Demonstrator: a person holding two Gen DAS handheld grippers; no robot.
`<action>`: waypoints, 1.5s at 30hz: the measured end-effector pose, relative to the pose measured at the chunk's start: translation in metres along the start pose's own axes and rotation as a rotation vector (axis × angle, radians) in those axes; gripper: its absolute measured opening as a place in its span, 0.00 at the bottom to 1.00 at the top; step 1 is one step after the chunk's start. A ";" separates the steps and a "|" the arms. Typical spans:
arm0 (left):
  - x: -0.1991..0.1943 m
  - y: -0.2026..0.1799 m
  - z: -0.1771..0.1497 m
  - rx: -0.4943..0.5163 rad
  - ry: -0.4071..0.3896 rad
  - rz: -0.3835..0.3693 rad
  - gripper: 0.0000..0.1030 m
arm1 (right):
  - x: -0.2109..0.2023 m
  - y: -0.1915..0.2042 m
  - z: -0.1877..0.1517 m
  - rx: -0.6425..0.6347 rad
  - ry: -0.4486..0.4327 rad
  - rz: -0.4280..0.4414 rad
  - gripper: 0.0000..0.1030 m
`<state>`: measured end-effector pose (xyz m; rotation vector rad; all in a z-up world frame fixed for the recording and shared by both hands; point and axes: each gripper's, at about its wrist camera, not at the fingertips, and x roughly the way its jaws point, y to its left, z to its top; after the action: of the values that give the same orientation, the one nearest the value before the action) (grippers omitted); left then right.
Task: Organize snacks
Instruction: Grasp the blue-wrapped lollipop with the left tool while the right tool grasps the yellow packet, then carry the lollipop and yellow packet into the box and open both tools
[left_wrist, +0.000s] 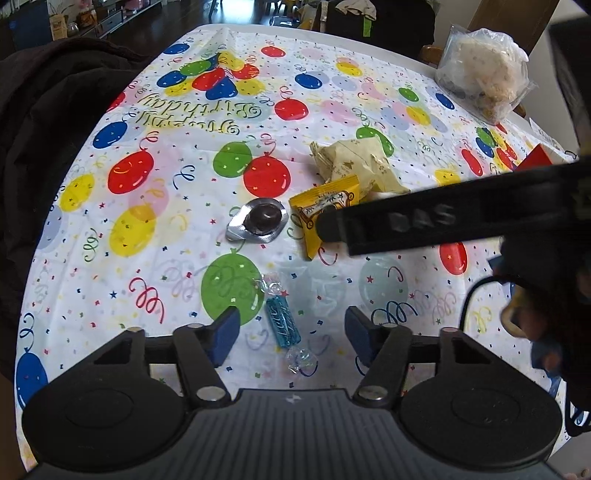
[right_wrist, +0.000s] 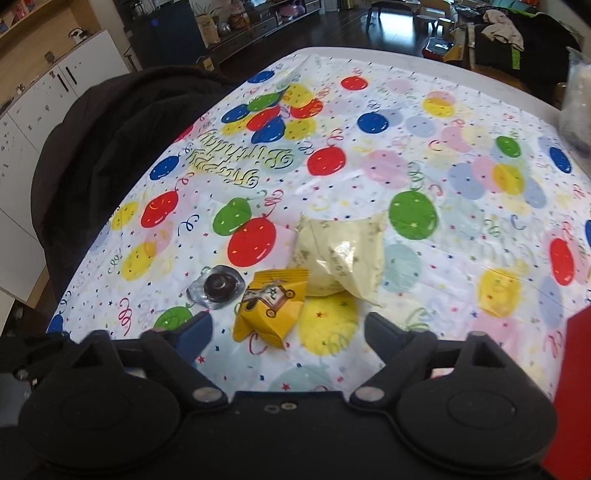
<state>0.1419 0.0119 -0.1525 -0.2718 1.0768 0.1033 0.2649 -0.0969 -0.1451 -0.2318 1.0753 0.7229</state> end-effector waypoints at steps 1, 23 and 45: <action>0.001 -0.001 0.000 0.002 0.000 -0.001 0.55 | 0.002 0.001 0.001 0.002 0.003 0.001 0.79; 0.006 0.010 -0.005 -0.042 -0.003 0.011 0.12 | 0.013 0.012 0.000 -0.011 -0.005 0.032 0.35; -0.027 0.029 0.002 -0.070 -0.036 -0.034 0.12 | -0.040 0.011 -0.022 -0.001 -0.070 0.060 0.16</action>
<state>0.1246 0.0410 -0.1331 -0.3505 1.0339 0.1152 0.2310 -0.1165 -0.1195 -0.1747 1.0191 0.7797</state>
